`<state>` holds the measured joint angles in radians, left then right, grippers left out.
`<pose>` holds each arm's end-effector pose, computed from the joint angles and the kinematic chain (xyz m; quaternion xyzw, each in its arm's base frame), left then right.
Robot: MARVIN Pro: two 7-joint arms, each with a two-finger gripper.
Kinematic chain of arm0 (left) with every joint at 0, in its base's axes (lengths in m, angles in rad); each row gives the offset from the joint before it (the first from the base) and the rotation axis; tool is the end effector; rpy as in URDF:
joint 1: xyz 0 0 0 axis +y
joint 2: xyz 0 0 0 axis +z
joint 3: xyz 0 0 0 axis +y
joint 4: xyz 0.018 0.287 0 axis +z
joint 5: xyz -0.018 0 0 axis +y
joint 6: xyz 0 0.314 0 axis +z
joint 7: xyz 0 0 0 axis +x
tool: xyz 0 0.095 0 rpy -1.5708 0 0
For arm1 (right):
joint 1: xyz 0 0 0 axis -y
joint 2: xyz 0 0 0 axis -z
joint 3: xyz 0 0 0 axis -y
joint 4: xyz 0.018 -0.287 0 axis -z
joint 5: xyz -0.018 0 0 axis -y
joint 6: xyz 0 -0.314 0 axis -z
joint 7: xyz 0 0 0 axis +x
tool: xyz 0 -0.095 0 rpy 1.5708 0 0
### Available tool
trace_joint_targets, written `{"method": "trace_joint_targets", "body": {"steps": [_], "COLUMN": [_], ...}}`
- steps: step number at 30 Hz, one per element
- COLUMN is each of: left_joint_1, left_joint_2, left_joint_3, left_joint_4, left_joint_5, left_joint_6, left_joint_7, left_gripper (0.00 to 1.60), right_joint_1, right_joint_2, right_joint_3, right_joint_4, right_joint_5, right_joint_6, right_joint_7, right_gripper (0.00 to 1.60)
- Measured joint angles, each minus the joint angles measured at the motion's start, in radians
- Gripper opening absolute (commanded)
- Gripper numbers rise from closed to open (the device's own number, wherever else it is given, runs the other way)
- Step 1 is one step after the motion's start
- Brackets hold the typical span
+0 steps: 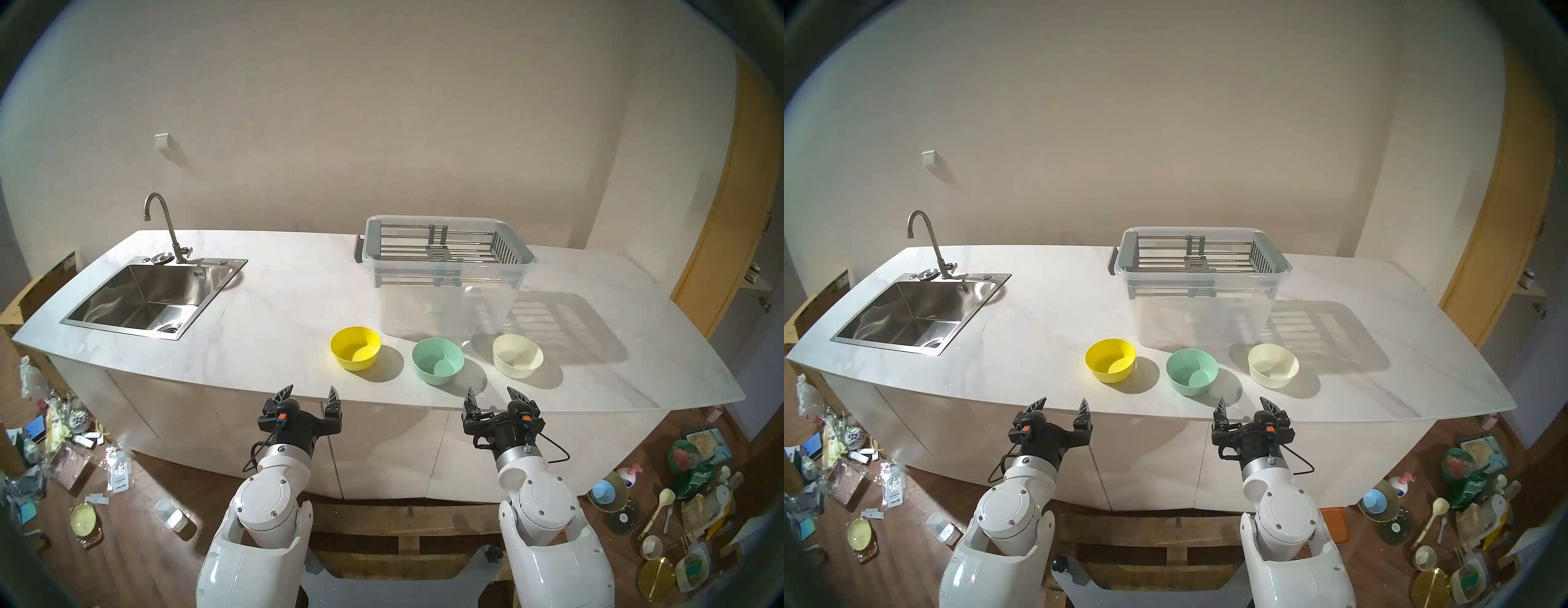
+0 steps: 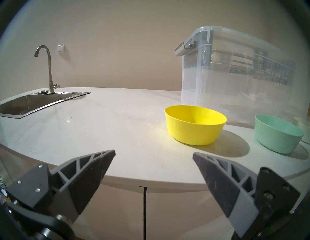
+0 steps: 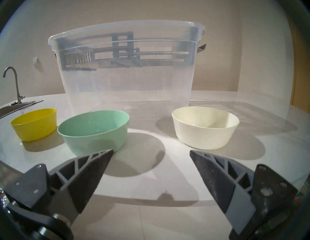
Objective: Place the plate or bowl neatly into the plate slot of the drying rack
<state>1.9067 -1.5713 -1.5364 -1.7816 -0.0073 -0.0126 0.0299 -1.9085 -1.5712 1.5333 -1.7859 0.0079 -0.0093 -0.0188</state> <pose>0.3259 -0.0118 -0.3446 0.7458 0.0046 0.6661 0.0064 0.3255 0.0141 -0.3437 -0.7461 0.0003 -0.6658 0.0121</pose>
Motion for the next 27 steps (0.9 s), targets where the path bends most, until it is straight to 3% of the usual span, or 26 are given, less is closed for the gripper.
{"method": "trace_joint_targets", "body": {"steps": [27], "left_joint_1": [0.000], "left_joint_2": [0.001], "left_joint_3": [0.000], "left_joint_4": [0.003], "left_joint_5": [0.000], "left_joint_6": [0.001], "left_joint_7": [0.002], "left_gripper": [1.60], "right_joint_1": [0.006], "right_joint_2": [0.053], "right_joint_3": [-0.014], "right_joint_4": [0.034], "right_joint_5": [-0.038], "right_joint_6": [-0.064], "right_joint_7": [0.023], "right_gripper": [1.60]}}
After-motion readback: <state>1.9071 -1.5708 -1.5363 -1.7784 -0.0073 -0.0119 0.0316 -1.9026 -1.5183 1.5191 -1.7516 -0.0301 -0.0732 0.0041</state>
